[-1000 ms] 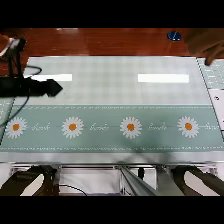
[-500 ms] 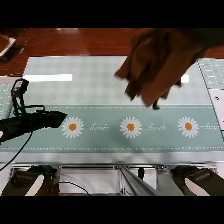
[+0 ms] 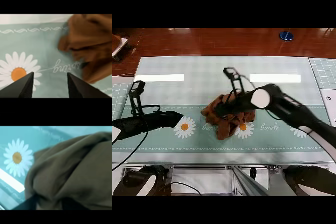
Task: Fold the shirts.
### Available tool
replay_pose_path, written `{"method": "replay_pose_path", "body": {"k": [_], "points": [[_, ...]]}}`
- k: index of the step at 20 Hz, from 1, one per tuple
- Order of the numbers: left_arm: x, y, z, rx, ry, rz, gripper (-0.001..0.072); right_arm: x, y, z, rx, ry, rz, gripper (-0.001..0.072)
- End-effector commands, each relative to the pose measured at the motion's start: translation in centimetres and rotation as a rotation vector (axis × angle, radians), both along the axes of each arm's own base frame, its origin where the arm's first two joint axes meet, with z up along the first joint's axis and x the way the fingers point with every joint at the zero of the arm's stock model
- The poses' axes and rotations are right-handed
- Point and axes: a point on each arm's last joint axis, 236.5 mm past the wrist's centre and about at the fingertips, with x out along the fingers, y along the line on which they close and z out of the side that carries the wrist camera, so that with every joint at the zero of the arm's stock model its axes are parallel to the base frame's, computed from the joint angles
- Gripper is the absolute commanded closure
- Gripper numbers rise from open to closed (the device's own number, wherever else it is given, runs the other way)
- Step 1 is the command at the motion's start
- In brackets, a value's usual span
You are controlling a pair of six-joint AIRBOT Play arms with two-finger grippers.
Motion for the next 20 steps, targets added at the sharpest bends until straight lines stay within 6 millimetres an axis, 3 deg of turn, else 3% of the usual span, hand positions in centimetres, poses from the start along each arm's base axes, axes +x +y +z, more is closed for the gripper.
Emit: {"method": "replay_pose_path", "body": {"k": [1, 3, 4, 5, 6, 8, 10, 12, 14, 16, 20], "points": [[1.1, -0.3, -1.0, -0.011, 0.028, 0.012, 0.0198, -0.7, 0.7, -3.7, -0.004, 0.11, 0.006, 0.0302], [3.2, 3.6, -0.3, 0.139, -0.016, 0.061, 0.0197, 2.0, -4.8, -0.7, -0.062, 0.062, -0.031, 0.0302], [3.7, 5.1, 0.7, 0.156, -0.009, 0.108, 0.0198, 3.5, -9.0, 1.0, -0.117, 0.018, -0.076, 0.0302], [3.6, 5.8, 1.4, 0.141, 0.011, 0.131, 0.0199, 4.9, -14.4, 2.9, -0.191, -0.037, -0.155, 0.0302], [2.8, 5.2, 1.3, 0.089, 0.058, 0.127, 0.0199, 5.6, -20.2, 4.5, -0.276, -0.078, -0.266, 0.0303], [0.9, 2.0, -0.2, -0.01, 0.135, 0.016, 0.0199, 5.1, -29.4, 6.0, -0.362, -0.12, -0.493, 0.0303], [0.0, -2.6, -1.4, -0.172, 0.183, -0.095, 0.0199, 2.8, -33.7, 4.1, -0.334, -0.077, -0.651, 0.0306], [-1.1, -6.5, -2.8, -0.279, 0.238, -0.219, 0.0199, -0.5, -33.6, 0.0, -0.242, 0.036, -0.714, 0.031], [-2.6, -8.4, -5.6, -0.261, 0.337, -0.306, 0.0199, -3.0, -31.6, -3.3, -0.172, 0.114, -0.698, 0.031], [-3.5, -9.5, -8.3, -0.238, 0.417, -0.334, 0.0199, -4.5, -30.1, -5.1, -0.13, 0.156, -0.686, 0.031], [-1.0, -10.4, -11.5, -0.178, 0.376, -0.259, 0.0199, -4.6, -28.0, -6.2, -0.018, 0.192, -0.703, 0.031]]}}
